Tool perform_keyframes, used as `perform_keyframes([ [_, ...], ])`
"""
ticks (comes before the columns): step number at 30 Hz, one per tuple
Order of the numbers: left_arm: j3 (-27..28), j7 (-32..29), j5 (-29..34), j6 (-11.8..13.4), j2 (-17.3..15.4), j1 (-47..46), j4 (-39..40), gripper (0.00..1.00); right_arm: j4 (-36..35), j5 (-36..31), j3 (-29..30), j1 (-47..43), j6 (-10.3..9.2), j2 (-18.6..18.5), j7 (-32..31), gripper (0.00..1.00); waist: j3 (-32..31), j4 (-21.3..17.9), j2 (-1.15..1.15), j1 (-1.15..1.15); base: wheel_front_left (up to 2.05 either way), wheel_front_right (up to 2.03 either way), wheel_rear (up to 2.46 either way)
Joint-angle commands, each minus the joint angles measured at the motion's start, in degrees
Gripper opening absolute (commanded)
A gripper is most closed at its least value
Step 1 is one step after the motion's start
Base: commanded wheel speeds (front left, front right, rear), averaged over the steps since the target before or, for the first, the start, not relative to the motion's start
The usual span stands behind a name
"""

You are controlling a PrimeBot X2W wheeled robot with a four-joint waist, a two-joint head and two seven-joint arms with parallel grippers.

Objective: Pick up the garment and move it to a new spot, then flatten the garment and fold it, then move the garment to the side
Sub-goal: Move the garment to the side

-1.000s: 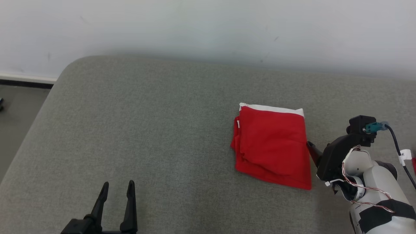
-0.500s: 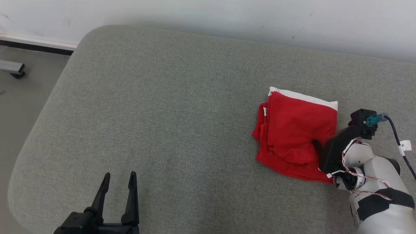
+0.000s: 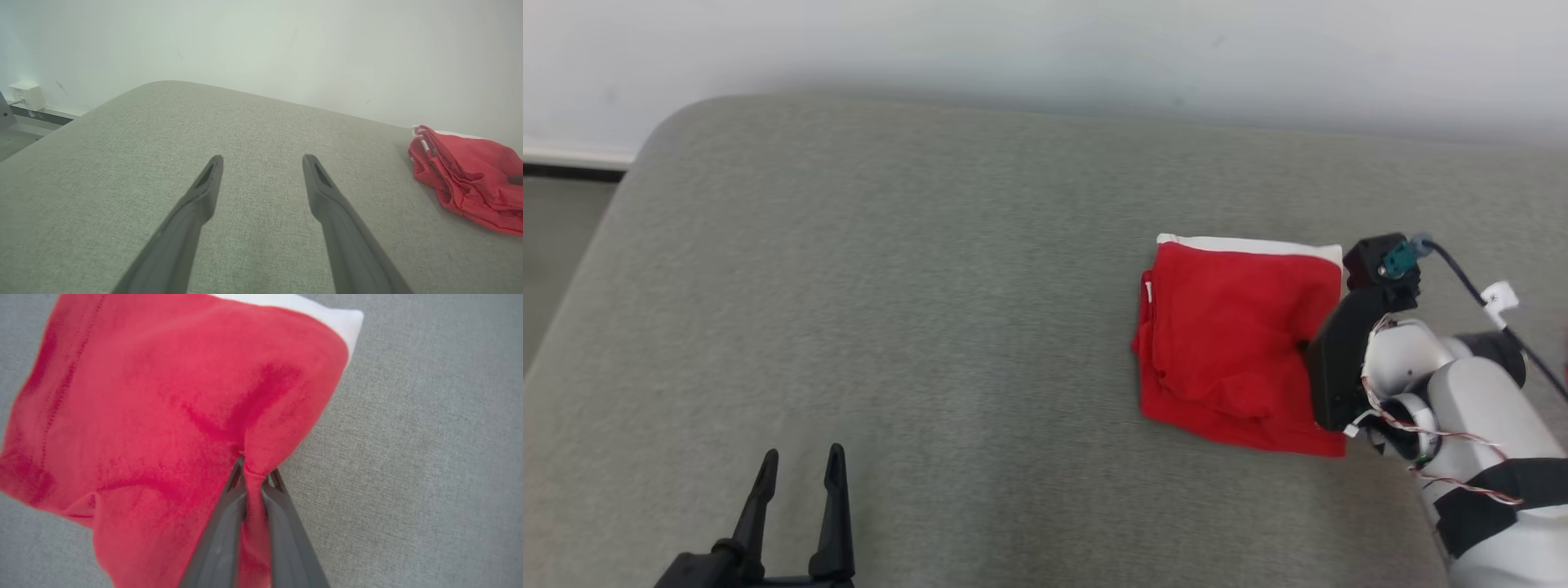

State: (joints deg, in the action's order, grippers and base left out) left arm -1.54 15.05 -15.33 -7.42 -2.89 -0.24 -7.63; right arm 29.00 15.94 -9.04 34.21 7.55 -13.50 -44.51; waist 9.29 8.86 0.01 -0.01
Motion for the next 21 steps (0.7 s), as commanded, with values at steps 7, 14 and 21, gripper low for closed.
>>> perform_keyframes([
  [7, 1.27, 0.15, -0.19, 0.35, 0.01, 0.02, 2.01, 1.00, -14.77, 7.33, -11.65, 1.55, -0.17, -10.06, -9.10, 0.00, 1.07, -12.34, -0.01, 0.01, 0.00, 0.00, 0.00],
  [14, 0.39, 0.15, 0.64, 0.15, -0.01, -3.24, 3.27, 1.00, -22.02, 9.43, -19.49, 4.23, -0.17, -19.77, -9.76, 0.00, 4.81, -17.79, -0.01, 0.01, 0.00, 0.00, 0.00],
  [21, 0.56, 0.15, 2.70, -0.09, -0.04, -6.08, 4.65, 1.00, -23.45, 9.44, -22.62, 7.63, -0.17, -26.51, -5.89, 0.00, 9.74, -22.09, -0.01, 0.01, 0.00, 0.00, 0.00],
])
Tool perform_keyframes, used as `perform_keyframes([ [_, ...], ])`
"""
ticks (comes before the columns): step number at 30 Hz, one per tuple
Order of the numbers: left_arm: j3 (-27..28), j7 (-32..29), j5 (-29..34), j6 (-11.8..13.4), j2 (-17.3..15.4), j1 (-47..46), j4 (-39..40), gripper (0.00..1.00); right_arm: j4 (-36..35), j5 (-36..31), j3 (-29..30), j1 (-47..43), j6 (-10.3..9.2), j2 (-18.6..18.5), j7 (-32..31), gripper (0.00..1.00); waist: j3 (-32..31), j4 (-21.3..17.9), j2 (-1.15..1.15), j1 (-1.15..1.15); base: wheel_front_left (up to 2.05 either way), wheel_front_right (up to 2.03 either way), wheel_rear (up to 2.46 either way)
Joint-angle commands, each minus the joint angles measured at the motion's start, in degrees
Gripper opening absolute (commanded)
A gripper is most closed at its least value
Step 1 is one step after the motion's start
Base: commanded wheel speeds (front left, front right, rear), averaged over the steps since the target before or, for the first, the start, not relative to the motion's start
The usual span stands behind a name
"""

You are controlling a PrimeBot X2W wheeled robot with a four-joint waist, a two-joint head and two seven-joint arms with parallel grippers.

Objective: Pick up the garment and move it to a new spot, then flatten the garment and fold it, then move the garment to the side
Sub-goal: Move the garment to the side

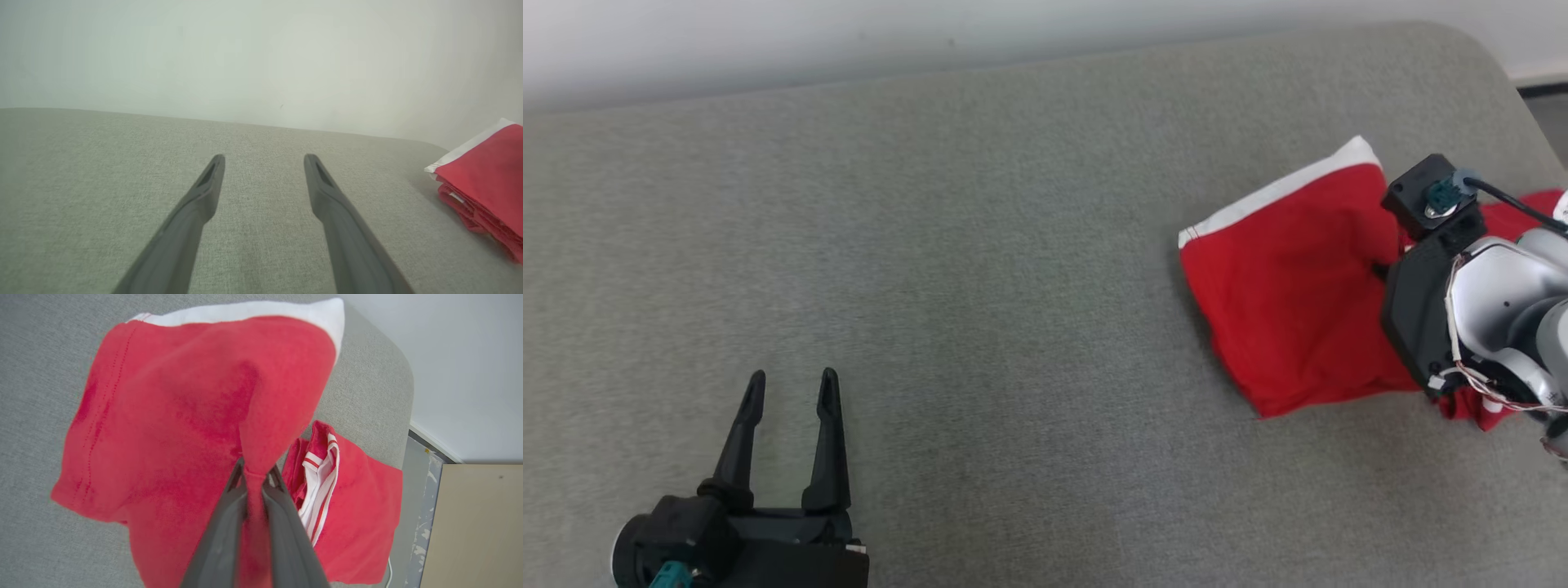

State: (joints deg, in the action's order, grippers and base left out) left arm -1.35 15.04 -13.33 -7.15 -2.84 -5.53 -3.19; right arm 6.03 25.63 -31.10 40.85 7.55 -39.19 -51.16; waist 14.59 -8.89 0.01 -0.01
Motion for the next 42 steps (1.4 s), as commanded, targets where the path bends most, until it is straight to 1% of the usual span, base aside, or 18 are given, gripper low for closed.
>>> perform_keyframes([
  [1, 0.36, 0.16, 0.70, -0.37, -0.09, -0.79, 0.22, 1.00, -0.47, -0.25, -0.56, 1.00, -0.17, -0.81, 0.76, 0.00, 4.45, -4.34, -0.01, 0.01, 0.00, 0.00, 0.00],
  [5, 0.62, 0.16, 2.00, -0.28, -0.44, -2.09, 0.76, 1.00, -0.04, 0.21, -1.36, 1.91, -0.17, -3.71, 2.46, 0.00, 6.76, -6.13, -0.01, 0.01, 0.00, 0.00, 0.00],
  [8, 0.66, 0.16, 2.41, -0.32, -0.65, -2.73, 1.43, 1.00, -0.25, 0.40, -0.37, 2.32, -0.17, -5.99, 2.71, 0.00, 8.31, -7.33, -0.01, 0.01, 0.00, 0.00, 0.00],
  [14, -0.06, 0.16, 2.83, -0.28, -1.56, -3.80, 2.39, 1.00, -0.07, -2.29, -0.12, 1.59, -0.17, -11.02, 3.71, 0.00, 10.59, -9.24, -0.01, 0.01, 0.00, 0.00, 0.00],
  [17, -0.54, 0.15, 2.67, -0.29, -2.15, -4.53, 2.64, 1.00, 2.01, -4.02, 0.84, 1.55, -0.17, -12.19, 5.84, 0.00, 11.71, -9.62, -0.01, 0.01, 0.00, 0.00, 0.00],
  [19, -1.05, 0.16, 2.74, -0.29, -2.47, -4.96, 2.75, 1.00, 4.39, -4.81, 2.49, 1.31, -0.17, -11.73, 7.81, 0.00, 12.56, -9.64, -0.01, 0.01, 0.00, 0.00, 0.00],
  [26, -1.90, 0.15, 2.97, -0.29, -4.39, -6.40, 3.66, 1.00, 13.64, -8.77, 8.93, 1.42, -0.17, -7.69, 16.15, 0.00, 16.03, -9.43, -0.01, 0.01, 0.00, 0.00, 0.00],
  [29, -2.24, 0.14, 2.85, -0.29, -5.46, -6.68, 3.76, 1.00, 17.25, -11.11, 11.13, 1.62, -0.17, -5.81, 18.12, 0.00, 17.23, -9.33, -0.01, 0.01, 0.00, 0.00, 0.00],
  [35, -2.94, 0.08, 2.67, -0.31, -6.14, -7.17, 3.51, 1.00, 22.25, -16.27, 18.10, 1.93, -0.17, -1.32, 23.10, 0.00, 17.78, -9.37, -0.01, 0.01, 0.00, 0.00, 0.00],
  [36, -3.05, 0.08, 2.59, -0.31, -6.19, -7.14, 3.39, 1.00, 22.73, -17.47, 19.19, 1.91, -0.17, -0.72, 23.68, 0.09, 17.64, -9.41, -0.01, 0.01, 0.00, 0.00, 0.00],
  [37, -3.09, 0.08, 2.53, -0.31, -6.18, -7.12, 3.24, 1.00, 23.22, -18.55, 20.38, 1.89, -0.17, -0.03, 24.29, 0.31, 17.36, -9.44, -0.01, 0.01, 0.00, 0.00, 0.00],
  [38, -3.23, 0.08, 2.49, -0.31, -6.11, -7.05, 3.18, 1.00, 23.64, -19.52, 21.67, 1.83, -0.17, 0.71, 24.85, 0.76, 17.06, -9.47, -0.01, 0.01, 0.00, 0.00, 0.00],
  [39, -3.31, 0.08, 2.39, -0.31, -6.04, -6.95, 3.08, 1.00, 24.21, -20.33, 22.96, 1.58, -0.17, 1.45, 25.50, 1.00, 16.70, -9.46, -0.01, 0.01, 0.00, 0.00, 0.00],
  [42, -3.67, 0.10, 2.05, -0.31, -5.79, -6.55, 2.90, 1.00, 25.08, -22.22, 25.57, 0.65, -0.17, 3.59, 27.45, 1.00, 15.08, -9.29, -0.01, 0.01, 0.00, 0.00, 0.00],
])
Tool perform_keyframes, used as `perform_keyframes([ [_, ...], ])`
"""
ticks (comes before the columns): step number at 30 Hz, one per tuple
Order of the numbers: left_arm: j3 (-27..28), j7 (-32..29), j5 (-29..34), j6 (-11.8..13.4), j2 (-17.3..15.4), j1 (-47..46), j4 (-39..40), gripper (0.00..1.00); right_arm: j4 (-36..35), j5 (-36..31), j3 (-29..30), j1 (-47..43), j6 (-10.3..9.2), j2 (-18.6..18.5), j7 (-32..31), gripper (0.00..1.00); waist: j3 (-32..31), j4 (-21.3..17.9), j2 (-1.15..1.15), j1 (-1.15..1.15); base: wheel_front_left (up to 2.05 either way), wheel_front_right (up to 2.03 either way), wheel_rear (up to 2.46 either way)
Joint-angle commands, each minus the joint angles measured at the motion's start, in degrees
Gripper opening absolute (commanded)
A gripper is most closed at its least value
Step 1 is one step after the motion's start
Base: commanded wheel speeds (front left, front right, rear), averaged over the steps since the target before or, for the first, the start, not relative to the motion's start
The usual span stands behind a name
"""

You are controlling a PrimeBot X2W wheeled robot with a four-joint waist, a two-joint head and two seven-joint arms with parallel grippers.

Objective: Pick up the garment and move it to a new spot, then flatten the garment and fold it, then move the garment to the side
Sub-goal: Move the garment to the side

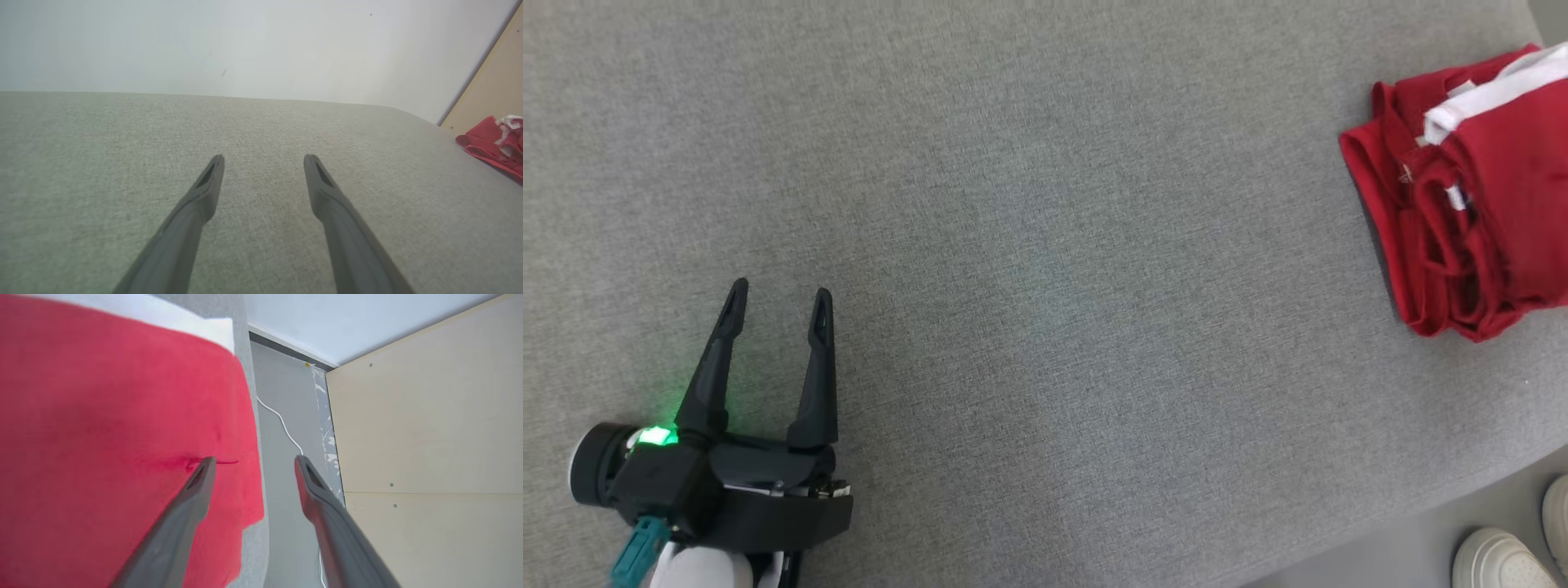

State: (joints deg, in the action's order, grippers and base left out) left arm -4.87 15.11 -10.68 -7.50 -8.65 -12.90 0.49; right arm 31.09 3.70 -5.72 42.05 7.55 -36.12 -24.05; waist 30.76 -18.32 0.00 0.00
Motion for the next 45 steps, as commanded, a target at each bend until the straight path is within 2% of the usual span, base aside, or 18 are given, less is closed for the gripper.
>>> perform_keyframes([
  [1, -0.17, 0.02, -0.66, 0.04, 0.17, 0.94, -0.81, 1.00, 0.21, -0.89, 0.97, -0.93, -0.17, 0.94, 0.96, 1.00, -1.78, 0.27, 0.00, 0.00, 0.00, 0.00, 0.00],
  [7, 0.14, 0.07, -1.01, 0.06, 1.12, 1.81, -1.17, 1.00, -0.90, -0.85, 3.27, -2.94, -0.17, 4.48, 4.20, 1.00, -6.42, 1.56, 0.00, 0.00, 0.00, 0.00, 0.00],
  [11, 0.80, 0.07, -1.36, 0.06, 2.28, 3.63, -1.90, 1.00, -3.67, 0.44, 2.59, -5.87, -0.17, 6.47, 6.39, 1.00, -11.30, 3.26, 0.00, 0.00, 0.00, 0.00, 0.00],
  [17, 2.38, 0.08, -1.53, 0.20, 3.89, 7.45, -3.53, 1.00, -8.89, 3.87, 0.42, -11.41, -0.17, 8.02, 8.56, 1.00, -18.63, 7.03, 0.00, 0.00, 0.00, 0.00, 0.00],
  [23, 4.25, 0.07, -1.39, 0.92, 4.79, 11.57, -6.50, 1.00, -15.22, 7.15, 0.73, -18.90, -0.17, 9.88, 10.09, 1.00, -24.33, 11.38, 0.00, 0.00, 0.00, 0.00, 0.00],
  [31, 6.65, 0.07, -2.22, 1.75, 5.50, 17.44, -8.25, 1.00, -21.69, 9.04, 0.93, -29.97, -0.17, 16.13, 12.68, 1.00, -30.39, 15.65, 0.00, 0.00, 0.00, 0.00, 0.00],
  [34, 7.30, 0.07, -2.23, 1.67, 5.58, 18.85, -8.12, 1.00, -23.41, 8.87, 1.63, -32.55, -0.17, 18.99, 16.22, 1.00, -31.37, 16.72, 0.00, 0.00, 0.00, 0.00, 0.00],
  [41, 8.21, 0.07, -2.58, 1.10, 5.74, 21.48, -8.20, 1.00, -22.61, 7.76, 2.49, -38.51, -0.17, 25.97, 24.64, 1.00, -32.68, 17.31, 0.00, 0.00, 0.00, 0.00, 0.00],
  [45, 8.50, 0.07, -3.01, 0.77, 5.74, 22.33, -8.30, 1.00, -20.91, 7.79, 3.34, -40.63, -0.17, 28.37, 27.78, 1.00, -33.14, 17.05, 0.00, 0.00, 0.00, 0.00, 0.00],
])
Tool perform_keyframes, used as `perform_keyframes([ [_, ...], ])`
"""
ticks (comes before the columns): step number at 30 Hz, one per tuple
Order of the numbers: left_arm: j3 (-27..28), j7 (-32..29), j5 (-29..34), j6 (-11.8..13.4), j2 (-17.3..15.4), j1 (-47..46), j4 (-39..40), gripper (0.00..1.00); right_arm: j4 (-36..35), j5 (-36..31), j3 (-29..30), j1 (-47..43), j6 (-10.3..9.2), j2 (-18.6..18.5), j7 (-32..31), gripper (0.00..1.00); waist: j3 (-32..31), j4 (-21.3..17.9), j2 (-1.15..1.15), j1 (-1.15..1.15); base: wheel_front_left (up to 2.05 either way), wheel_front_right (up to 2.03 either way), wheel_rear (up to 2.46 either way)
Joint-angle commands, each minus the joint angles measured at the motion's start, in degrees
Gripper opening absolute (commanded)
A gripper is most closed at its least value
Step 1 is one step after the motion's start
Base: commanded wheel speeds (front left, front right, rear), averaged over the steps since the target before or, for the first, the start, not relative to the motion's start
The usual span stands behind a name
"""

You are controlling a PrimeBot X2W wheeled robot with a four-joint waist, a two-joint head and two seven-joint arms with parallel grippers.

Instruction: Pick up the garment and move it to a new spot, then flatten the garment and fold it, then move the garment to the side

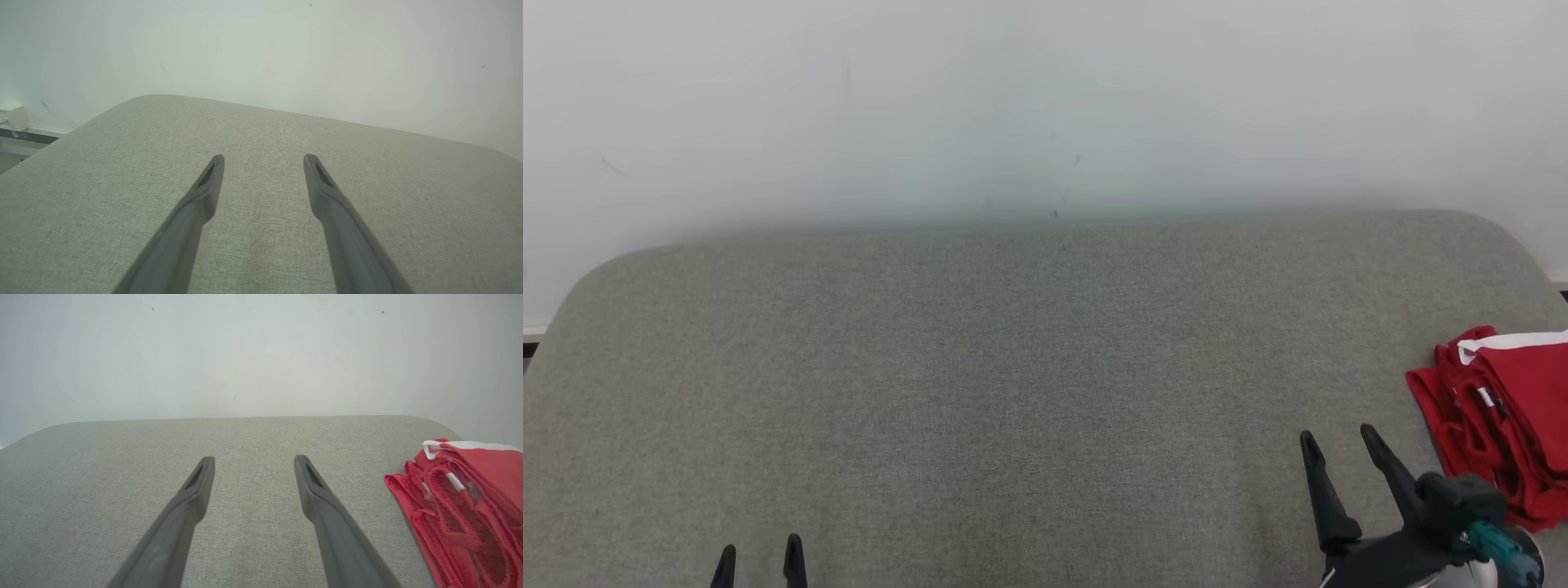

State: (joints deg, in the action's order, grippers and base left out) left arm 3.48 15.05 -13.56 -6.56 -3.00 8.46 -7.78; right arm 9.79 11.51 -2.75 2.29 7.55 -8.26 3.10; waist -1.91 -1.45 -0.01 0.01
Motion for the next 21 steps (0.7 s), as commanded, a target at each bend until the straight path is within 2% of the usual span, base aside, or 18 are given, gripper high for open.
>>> perform_keyframes([
  [1, 0.32, 0.14, -0.10, -0.24, 0.08, 1.02, -0.10, 1.00, 0.91, -0.04, 0.64, -1.30, -0.17, 0.91, 0.99, 1.00, -0.59, 0.10, 0.01, -0.01, 0.00, 0.00, 0.00],
  [10, 1.29, 0.14, 1.08, -0.40, 0.12, 1.13, -1.96, 1.00, 2.95, -0.98, 3.56, -4.94, -0.17, 3.32, 4.25, 1.00, -1.52, -0.05, 0.01, -0.01, 0.00, 0.00, 0.00],
  [21, 1.87, 0.14, 2.22, -0.90, -0.53, -2.02, -4.39, 1.00, 4.34, -1.50, 2.22, -6.70, -0.17, 3.94, 5.48, 1.00, -1.72, -0.04, 0.01, -0.01, 0.00, 0.00, 0.00],
])
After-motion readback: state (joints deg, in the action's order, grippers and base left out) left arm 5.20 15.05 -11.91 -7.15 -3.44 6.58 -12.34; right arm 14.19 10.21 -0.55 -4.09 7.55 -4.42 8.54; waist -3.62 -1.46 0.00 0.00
